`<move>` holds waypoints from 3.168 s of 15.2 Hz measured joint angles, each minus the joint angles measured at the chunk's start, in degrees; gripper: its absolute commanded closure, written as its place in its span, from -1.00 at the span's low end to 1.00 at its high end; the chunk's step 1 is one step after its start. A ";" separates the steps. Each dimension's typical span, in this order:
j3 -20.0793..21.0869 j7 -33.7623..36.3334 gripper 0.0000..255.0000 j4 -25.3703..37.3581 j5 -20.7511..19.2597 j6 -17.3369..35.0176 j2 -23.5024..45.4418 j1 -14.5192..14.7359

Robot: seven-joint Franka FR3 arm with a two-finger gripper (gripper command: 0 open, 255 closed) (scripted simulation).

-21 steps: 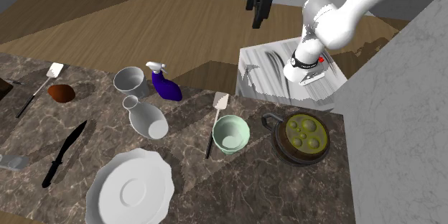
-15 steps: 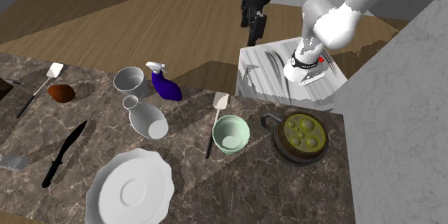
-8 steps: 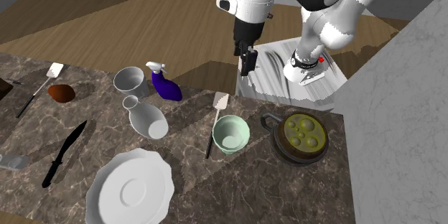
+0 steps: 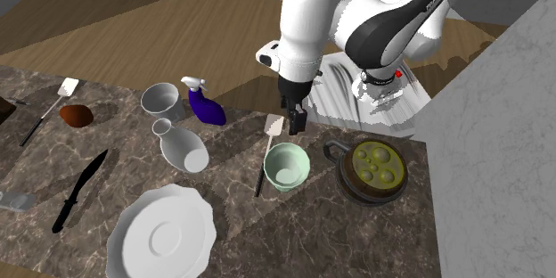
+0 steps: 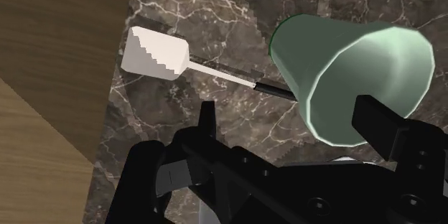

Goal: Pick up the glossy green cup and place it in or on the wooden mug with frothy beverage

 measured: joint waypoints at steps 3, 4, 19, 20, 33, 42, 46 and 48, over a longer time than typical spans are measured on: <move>1.78 1.18 -1.00 1.10 -0.15 4.75 5.34 0.58; 2.48 1.94 -1.00 2.16 -0.55 6.11 7.55 0.75; 4.07 3.80 1.00 1.72 -2.11 13.54 14.34 1.21; 4.07 3.80 1.00 1.72 -2.11 13.54 14.34 1.21; 3.91 3.77 1.00 2.67 -1.83 11.07 12.80 1.18; 3.39 4.04 1.00 6.18 -1.50 4.05 9.17 1.06; 3.08 4.16 1.00 8.06 -1.45 0.78 7.75 0.97; 2.92 4.23 1.00 9.22 -1.54 -0.74 7.39 0.87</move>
